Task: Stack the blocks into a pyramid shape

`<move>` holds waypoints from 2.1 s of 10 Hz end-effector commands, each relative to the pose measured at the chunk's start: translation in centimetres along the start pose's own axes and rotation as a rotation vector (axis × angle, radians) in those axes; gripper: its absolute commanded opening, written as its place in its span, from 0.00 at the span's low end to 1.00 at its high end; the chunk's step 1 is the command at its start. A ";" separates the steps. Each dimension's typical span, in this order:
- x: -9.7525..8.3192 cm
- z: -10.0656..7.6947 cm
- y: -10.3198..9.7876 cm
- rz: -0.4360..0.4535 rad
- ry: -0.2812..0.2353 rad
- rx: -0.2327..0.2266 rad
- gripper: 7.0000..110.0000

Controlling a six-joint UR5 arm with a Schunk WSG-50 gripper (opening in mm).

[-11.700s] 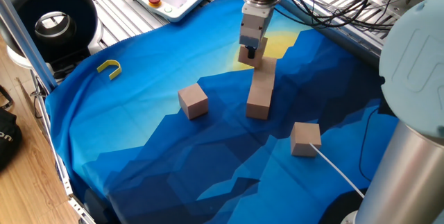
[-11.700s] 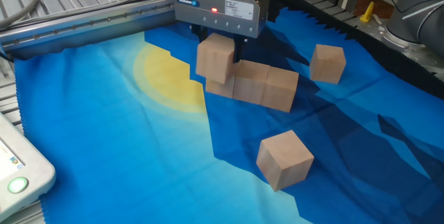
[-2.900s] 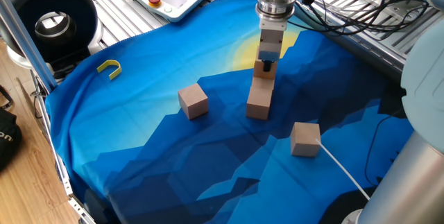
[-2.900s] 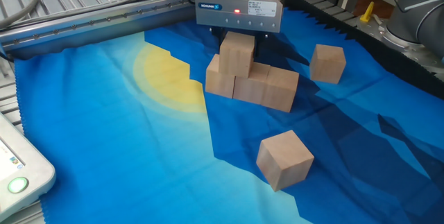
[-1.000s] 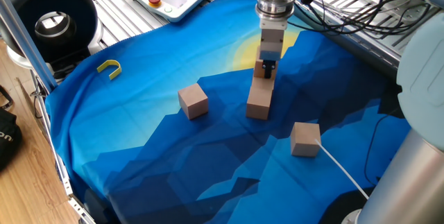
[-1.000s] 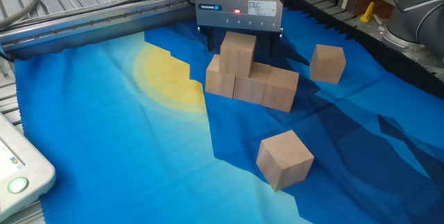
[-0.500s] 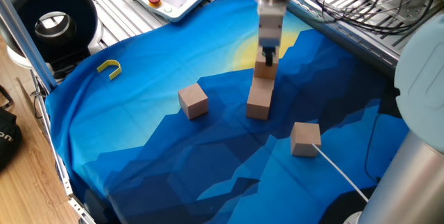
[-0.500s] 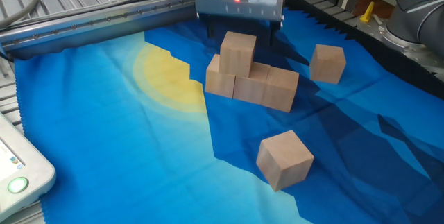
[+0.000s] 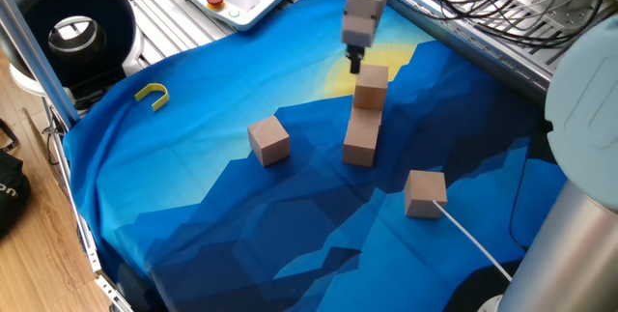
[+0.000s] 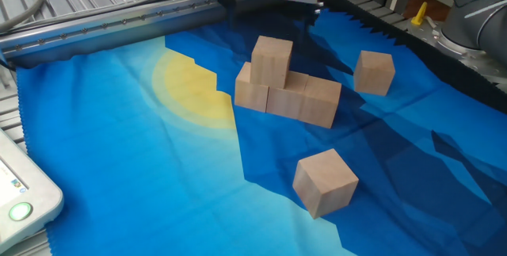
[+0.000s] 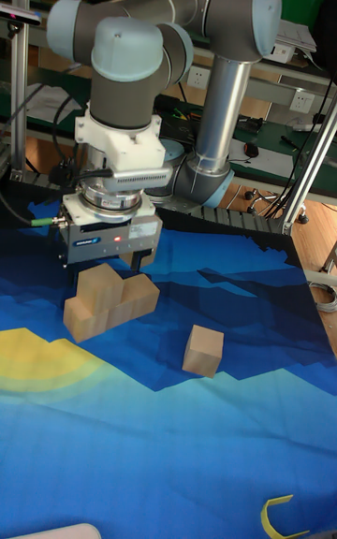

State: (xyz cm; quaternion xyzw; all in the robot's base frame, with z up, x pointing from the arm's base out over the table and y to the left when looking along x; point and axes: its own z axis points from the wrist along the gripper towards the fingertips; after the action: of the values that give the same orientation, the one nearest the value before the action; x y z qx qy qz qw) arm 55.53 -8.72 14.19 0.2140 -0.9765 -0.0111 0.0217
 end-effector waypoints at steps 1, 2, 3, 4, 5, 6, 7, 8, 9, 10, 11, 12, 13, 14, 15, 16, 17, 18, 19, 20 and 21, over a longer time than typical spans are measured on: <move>-1.7 0.9 -2.0 0.255 0.012 0.042 0.79; -1.2 1.1 -2.1 0.305 0.040 0.039 0.79; -1.0 1.2 -2.7 0.312 0.056 0.039 0.79; -0.9 1.1 -3.4 0.316 0.068 0.047 0.79; -1.9 1.2 -4.1 0.359 0.033 0.048 0.00; -2.6 1.0 -5.5 0.366 -0.002 0.074 0.00; -3.4 0.8 -6.8 0.357 -0.044 0.119 0.00; -4.0 0.8 -6.8 0.377 -0.067 0.114 0.00; -3.6 0.6 -6.6 0.399 -0.067 0.116 0.00; -3.5 0.5 -6.6 0.405 -0.069 0.109 0.00; -3.5 0.5 -6.9 0.402 -0.067 0.115 0.00; -3.5 0.4 -7.3 0.391 -0.071 0.129 0.00; -3.5 0.3 -8.0 0.350 -0.073 0.160 0.00; -3.6 0.4 -7.8 0.325 -0.074 0.149 0.00; -3.4 0.5 -6.7 0.286 -0.054 0.108 0.00; -3.6 0.5 -6.4 0.264 -0.063 0.097 0.00; -3.6 0.5 -7.1 0.273 -0.067 0.126 0.00; -3.9 0.4 -7.8 0.273 -0.081 0.149 0.00; -3.9 0.4 -7.8 0.282 -0.081 0.150 0.00; -3.4 0.4 -7.6 0.291 -0.061 0.147 0.00; -3.2 0.5 -7.1 0.294 -0.050 0.128 0.00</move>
State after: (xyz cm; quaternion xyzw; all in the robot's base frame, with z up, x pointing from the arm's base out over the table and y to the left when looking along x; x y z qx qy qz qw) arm 61.73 -14.11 13.31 0.0733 -0.9955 0.0568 -0.0210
